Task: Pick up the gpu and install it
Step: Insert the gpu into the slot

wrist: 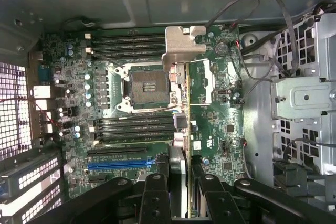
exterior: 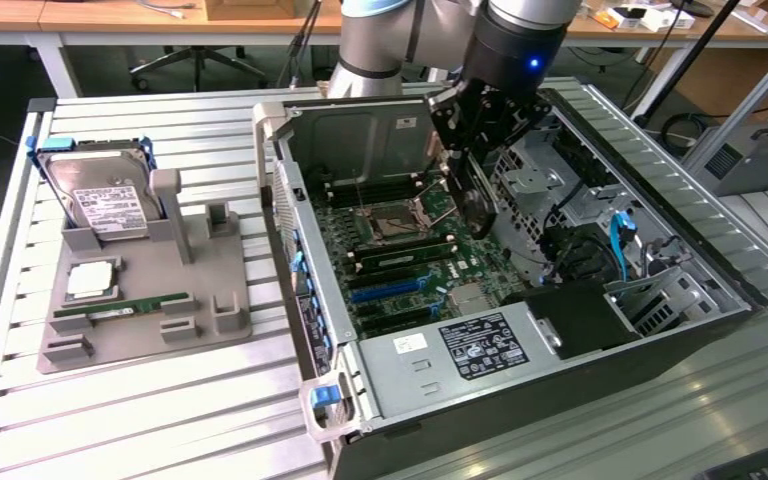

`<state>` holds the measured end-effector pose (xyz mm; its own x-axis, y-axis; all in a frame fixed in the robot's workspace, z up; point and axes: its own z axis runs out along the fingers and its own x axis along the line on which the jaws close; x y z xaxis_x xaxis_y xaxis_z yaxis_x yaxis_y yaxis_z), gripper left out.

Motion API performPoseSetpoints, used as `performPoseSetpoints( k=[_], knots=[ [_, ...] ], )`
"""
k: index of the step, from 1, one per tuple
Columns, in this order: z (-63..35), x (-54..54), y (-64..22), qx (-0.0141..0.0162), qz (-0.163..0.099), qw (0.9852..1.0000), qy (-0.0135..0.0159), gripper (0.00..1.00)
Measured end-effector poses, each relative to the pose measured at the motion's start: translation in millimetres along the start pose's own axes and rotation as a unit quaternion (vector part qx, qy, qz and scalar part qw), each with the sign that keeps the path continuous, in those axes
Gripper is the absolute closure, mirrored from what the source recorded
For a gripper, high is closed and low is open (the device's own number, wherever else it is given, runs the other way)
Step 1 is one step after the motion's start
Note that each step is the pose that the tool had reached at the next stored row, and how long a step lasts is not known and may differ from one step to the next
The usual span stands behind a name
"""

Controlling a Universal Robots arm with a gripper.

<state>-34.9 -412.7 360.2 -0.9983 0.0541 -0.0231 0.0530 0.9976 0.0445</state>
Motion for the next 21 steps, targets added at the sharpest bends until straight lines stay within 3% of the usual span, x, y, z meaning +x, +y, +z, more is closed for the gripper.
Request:
performPoseSetpoints(
  k=[10,21],
  knots=[
    [0.0,0.0,0.0,-0.0008,-0.034,0.9994,0.0015,0.73],
    [0.0,0.0,0.0,-0.0018,-0.078,0.9970,0.0035,0.73]
  ],
)
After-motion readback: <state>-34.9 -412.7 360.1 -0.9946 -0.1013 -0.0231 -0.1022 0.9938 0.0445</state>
